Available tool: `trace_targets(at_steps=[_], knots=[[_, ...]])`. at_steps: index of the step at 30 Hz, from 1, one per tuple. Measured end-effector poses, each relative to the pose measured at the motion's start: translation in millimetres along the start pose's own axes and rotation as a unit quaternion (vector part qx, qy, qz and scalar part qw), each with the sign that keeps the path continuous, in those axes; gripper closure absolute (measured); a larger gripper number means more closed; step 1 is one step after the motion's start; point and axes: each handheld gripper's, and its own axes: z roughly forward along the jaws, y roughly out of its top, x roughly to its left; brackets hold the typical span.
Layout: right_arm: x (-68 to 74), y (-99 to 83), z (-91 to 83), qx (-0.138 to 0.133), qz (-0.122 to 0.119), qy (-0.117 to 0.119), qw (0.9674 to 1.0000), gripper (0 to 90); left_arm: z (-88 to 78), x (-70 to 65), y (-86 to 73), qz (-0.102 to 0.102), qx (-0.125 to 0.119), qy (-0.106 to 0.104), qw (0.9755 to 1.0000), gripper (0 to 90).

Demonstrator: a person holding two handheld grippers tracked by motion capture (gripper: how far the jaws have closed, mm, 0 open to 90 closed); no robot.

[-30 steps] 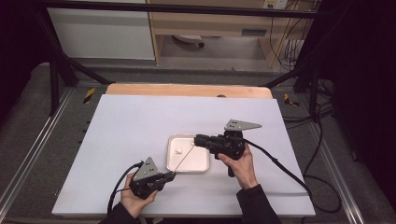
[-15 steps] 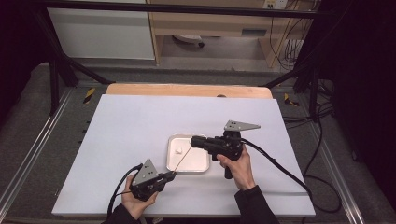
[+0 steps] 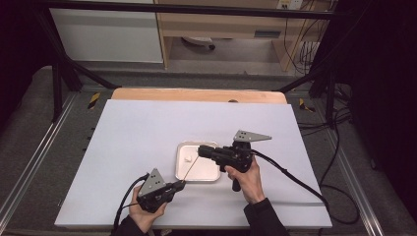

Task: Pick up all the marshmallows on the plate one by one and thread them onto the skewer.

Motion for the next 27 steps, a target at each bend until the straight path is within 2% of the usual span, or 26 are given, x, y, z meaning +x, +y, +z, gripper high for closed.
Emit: trace_targets(at_steps=[3, 14, 27], knots=[[0.6, -1.2, 1.2, -0.002, 0.004, 0.009, 0.9999, 82.5, 0.7, -0.9, 0.2, 0.002, 0.002, 0.000, 1.0000, 89.0], [3.3, -5.8, 2.8, 0.006, -0.002, 0.010, 0.9999, 82.6, 1.5, -2.3, 1.3, 0.005, 0.011, 0.003, 0.9999, 89.1], [6.2, -9.9, 4.3, 0.007, -0.007, 0.009, 0.9999, 82.7, 1.3, -3.5, 3.3, 0.010, 0.012, 0.003, 0.9999, 89.1]])
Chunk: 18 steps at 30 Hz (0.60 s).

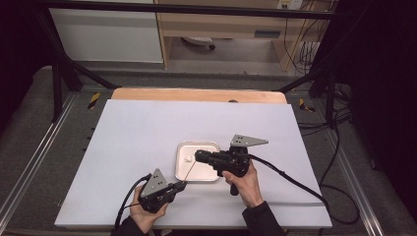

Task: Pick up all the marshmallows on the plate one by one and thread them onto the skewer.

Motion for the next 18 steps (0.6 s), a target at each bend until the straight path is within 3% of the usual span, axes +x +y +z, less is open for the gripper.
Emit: trace_targets(at_steps=[18], knots=[[2.9, -3.8, 0.8, 0.003, -0.008, -0.004, 1.0000, 82.7, 2.2, -0.3, 2.0, -0.002, 0.004, -0.007, 1.0000, 89.1]])
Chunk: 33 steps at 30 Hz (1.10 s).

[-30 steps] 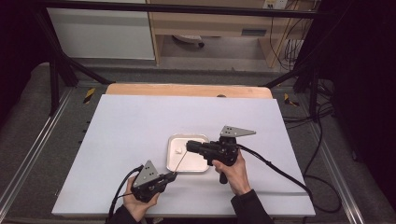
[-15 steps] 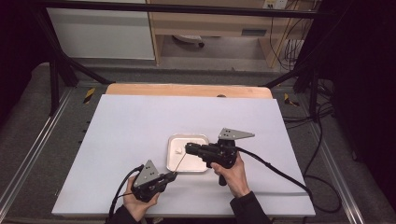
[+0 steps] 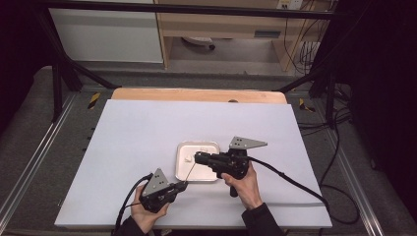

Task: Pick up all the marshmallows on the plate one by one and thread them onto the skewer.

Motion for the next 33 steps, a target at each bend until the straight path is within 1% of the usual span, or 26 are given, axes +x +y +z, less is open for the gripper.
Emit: trace_targets(at_steps=[5, 11, 14, 19, 27, 28, 29, 30, 31, 32, 33], knots=[[0.3, -0.3, 0.1, -0.001, -0.002, -0.003, 1.0000, 82.7, -0.3, 1.3, 1.3, -0.005, 0.000, -0.001, 1.0000, 89.1], [0.3, -1.8, 0.6, 0.005, -0.004, -0.007, 1.0000, 82.8, 2.3, 0.8, 2.0, -0.004, 0.007, -0.004, 1.0000, 89.1], [0.4, -2.6, 0.6, 0.006, -0.007, -0.008, 0.9999, 82.7, 1.3, 1.5, 2.4, -0.003, 0.008, -0.001, 1.0000, 89.1], [0.6, -4.1, 1.9, 0.010, -0.005, -0.008, 0.9999, 82.8, 3.3, 1.0, 2.4, -0.001, 0.014, 0.000, 0.9999, 89.1], [0.1, -6.4, 3.7, 0.018, -0.005, -0.007, 0.9998, 82.8, 2.3, 2.2, 3.5, -0.004, 0.013, 0.000, 0.9999, 89.1], [0.0, -7.8, 5.3, 0.021, -0.004, -0.007, 0.9997, 82.8, 2.3, 2.6, 3.8, -0.004, 0.015, -0.001, 0.9999, 89.1], [-0.6, -9.9, 8.3, 0.041, -0.001, -0.001, 0.9991, 82.5, -1.2, 2.2, 9.5, -0.010, -0.004, -0.005, 0.9999, 89.1], [-0.3, -17.0, 14.8, 0.060, -0.003, 0.003, 0.9982, 82.3, -2.3, 0.4, 13.4, 0.006, -0.006, 0.006, 1.0000, 89.1], [0.8, -23.2, 20.2, 0.064, 0.002, 0.014, 0.9978, 82.4, -2.3, 0.4, 13.4, 0.006, -0.006, 0.006, 1.0000, 89.1], [0.8, -23.2, 20.2, 0.064, 0.002, 0.014, 0.9978, 82.4, -1.4, 0.3, 14.1, 0.010, 0.000, 0.015, 0.9998, 89.1], [1.8, -26.4, 23.3, 0.059, -0.004, 0.010, 0.9982, 82.3, -0.2, 2.9, 11.4, 0.000, 0.000, 0.009, 1.0000, 89.1]])
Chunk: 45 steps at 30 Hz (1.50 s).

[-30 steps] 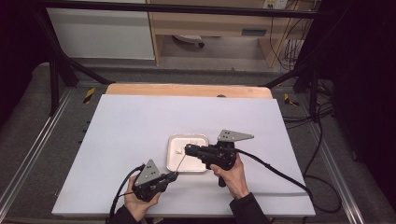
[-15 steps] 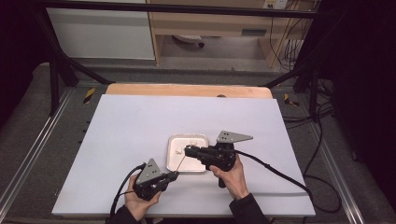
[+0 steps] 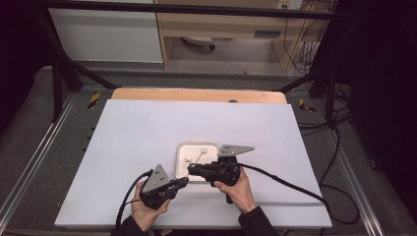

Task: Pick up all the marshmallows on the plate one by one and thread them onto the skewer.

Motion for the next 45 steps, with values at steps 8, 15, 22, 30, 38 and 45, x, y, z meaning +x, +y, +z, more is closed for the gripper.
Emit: trace_targets(at_steps=[8, 15, 22, 30, 38, 45], knots=[[-2.2, -2.6, 3.7, 0.002, 0.008, -0.006, 0.9999, 81.5, 1.8, 0.0, -1.3, -0.005, 0.008, 0.005, 0.9999, 89.1], [-0.5, -10.4, 10.7, 0.017, 0.010, 0.003, 0.9998, 81.1, 1.1, -0.3, 2.5, -0.001, -0.010, 0.006, 0.9999, 89.0], [-0.3, -7.1, 7.6, 0.008, 0.004, -0.010, 0.9999, 69.5, 1.5, 1.8, -0.9, -0.002, -0.001, 0.008, 1.0000, 88.9], [2.0, 6.5, -9.5, -0.014, -0.015, -0.043, 0.9989, 43.2, -0.2, 9.1, -6.6, -0.024, 0.005, 0.009, 0.9997, 88.9], [-9.9, 10.2, -21.6, 0.012, -0.041, -0.119, 0.9920, 18.9, -9.0, 16.5, -11.0, -0.028, 0.003, 0.020, 0.9994, 88.9], [-33.1, 12.4, -13.2, 0.058, -0.058, -0.175, 0.9811, 11.1, -17.0, 27.5, -14.9, -0.039, -0.006, 0.015, 0.9991, 88.8]])
